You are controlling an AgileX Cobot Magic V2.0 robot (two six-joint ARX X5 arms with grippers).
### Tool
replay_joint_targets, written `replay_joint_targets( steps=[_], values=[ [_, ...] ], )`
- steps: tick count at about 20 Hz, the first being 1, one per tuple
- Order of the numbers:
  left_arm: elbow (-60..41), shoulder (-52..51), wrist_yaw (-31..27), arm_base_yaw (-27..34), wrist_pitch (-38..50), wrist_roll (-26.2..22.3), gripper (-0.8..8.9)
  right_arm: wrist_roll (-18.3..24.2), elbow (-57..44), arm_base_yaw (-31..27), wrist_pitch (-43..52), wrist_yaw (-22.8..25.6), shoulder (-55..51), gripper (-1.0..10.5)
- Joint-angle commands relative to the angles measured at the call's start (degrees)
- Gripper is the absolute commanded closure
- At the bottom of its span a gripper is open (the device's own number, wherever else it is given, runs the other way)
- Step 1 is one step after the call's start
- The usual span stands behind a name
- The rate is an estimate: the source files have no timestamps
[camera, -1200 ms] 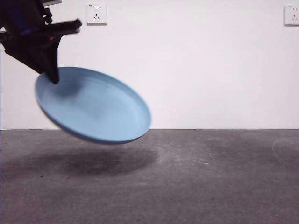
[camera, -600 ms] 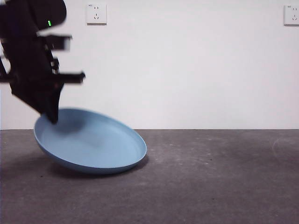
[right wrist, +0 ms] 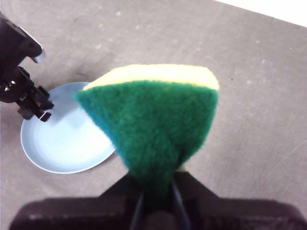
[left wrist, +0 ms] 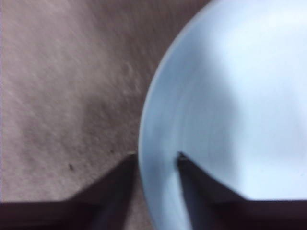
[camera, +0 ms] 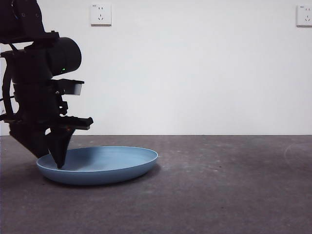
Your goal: Pick up the plate,pick up the cloth,clean the plate with the cloth
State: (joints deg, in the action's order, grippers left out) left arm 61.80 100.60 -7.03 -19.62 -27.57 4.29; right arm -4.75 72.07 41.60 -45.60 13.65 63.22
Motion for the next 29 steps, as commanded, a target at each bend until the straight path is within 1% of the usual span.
replay_joint_targets(
  steps=[1, 4, 6, 8, 11, 13, 14, 15, 16, 17, 18, 21, 22, 25, 26, 27, 29],
  values=[
    [-0.6, -1.4, -0.3, -0.2, 0.1, 0.7, 4.55, 0.3, -0.5, 0.0, 0.2, 0.2, 1.7, 9.6],
    [-0.6, -6.3, -0.1, -0.4, -0.5, 0.7, 4.56, 0.3, -0.5, 0.0, 0.2, 0.2, 5.6, 9.6],
    [-0.6, -11.2, 0.1, -0.9, -1.8, 2.0, 4.57, 0.3, -0.5, -0.4, 0.3, 0.2, 9.3, 9.6],
    [-0.6, -17.1, 0.8, -1.7, -3.3, 2.2, 4.58, 0.3, -0.5, -1.2, 1.0, -0.1, 13.8, 9.6],
    [-0.6, -26.1, 5.6, -3.8, -5.8, 3.5, 4.59, 0.2, -0.5, -3.7, 3.4, -0.3, 21.2, 9.6],
    [-0.6, -31.2, 6.1, -5.5, -6.8, 4.6, 4.59, 0.2, -0.5, -5.9, 5.5, -0.4, 25.9, 9.6],
    [-0.6, -33.4, 6.1, -6.4, -7.0, 4.6, 4.59, 0.2, -0.5, -7.3, 6.6, -1.9, 28.6, 9.6],
    [-0.6, -35.1, 6.0, -7.2, -7.3, 4.6, 4.59, 0.1, -0.5, -8.6, 7.1, -4.4, 30.4, 9.6],
    [-0.6, -36.8, 6.0, -7.9, -7.7, 4.7, 4.59, 0.0, -0.5, -10.3, 7.5, -9.5, 32.8, 9.6],
    [-0.6, -37.9, 6.0, -8.4, -8.2, 4.7, 4.59, -0.3, -0.5, -11.3, 7.7, -12.4, 34.6, 9.6],
    [-0.6, -38.4, 5.9, -8.7, -8.9, 4.7, 4.59, -0.3, -0.5, -12.1, 8.0, -13.6, 35.9, 9.6],
    [-0.6, -38.5, 5.9, -8.9, -11.4, 4.7, 4.59, -0.3, -0.5, -13.8, 8.5, -13.7, 39.8, 9.6],
    [-0.6, -38.5, 5.8, -8.9, -11.8, 4.7, 4.59, -0.3, -0.5, -14.2, 8.5, -13.8, 40.9, 9.4],
    [-0.6, -38.5, 5.6, -8.9, -11.9, 4.7, 4.59, -0.4, -0.5, -14.6, 8.5, -13.8, 43.0, 9.3],
    [-0.6, -38.5, 5.6, -8.9, -12.0, 4.7, 4.59, -0.3, -0.5, -14.6, 8.4, -13.8, 43.0, 8.9],
    [-0.6, -38.5, 5.6, -8.9, -12.0, 4.7, 4.59, -0.3, -0.5, -14.6, 8.5, -13.8, 43.0, 7.7],
    [-0.6, -38.4, 5.6, -8.9, -12.0, 4.7, 4.59, -0.4, -0.5, -14.6, 8.2, -13.7, 43.0, 4.5]
  ],
)
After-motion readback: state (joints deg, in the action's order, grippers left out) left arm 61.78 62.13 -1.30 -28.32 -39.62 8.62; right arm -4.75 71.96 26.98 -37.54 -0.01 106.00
